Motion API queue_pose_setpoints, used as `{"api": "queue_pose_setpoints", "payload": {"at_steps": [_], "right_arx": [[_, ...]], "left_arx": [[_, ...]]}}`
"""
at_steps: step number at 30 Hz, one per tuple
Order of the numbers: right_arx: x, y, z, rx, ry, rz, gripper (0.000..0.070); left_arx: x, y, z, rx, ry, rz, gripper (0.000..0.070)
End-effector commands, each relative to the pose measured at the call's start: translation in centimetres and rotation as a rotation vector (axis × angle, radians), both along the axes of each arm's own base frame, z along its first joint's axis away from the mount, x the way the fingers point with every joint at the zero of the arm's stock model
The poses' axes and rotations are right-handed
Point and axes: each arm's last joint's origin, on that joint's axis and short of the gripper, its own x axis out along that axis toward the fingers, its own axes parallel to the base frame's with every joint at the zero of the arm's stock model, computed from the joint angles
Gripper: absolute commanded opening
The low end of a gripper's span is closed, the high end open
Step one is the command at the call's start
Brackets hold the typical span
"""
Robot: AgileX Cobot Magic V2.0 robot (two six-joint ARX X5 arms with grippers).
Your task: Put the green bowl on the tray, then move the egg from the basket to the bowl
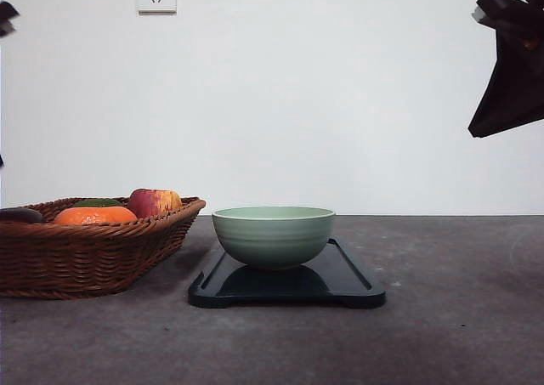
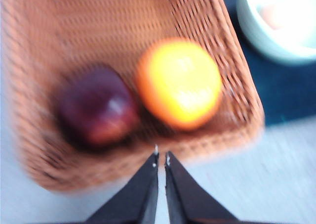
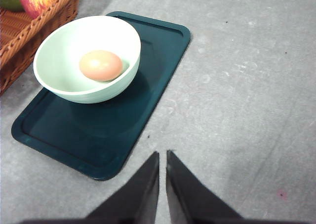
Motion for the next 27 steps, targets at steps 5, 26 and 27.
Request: {"api": "queue_pose_setpoints", "payload": {"at_steps": [5,26,27], "right_arx": [[0.1,0.2,0.3,0.008,-0.010,0.003,0.0016],[0.1,0.2,0.3,0.008,-0.010,0.002,0.0016],[0.1,0.2,0.3,0.008,-0.010,0.002,0.0016]], "left_arx": [[-1.6,2.0,-0.3,0.026,-0.329,0.048,0.0013],[-6.3,4.0,-8.9,0.008,-0.610,0.204,0.0013],[-6.3,4.0,-9.0,0.009,-0.604,0.205,0.0013]]}}
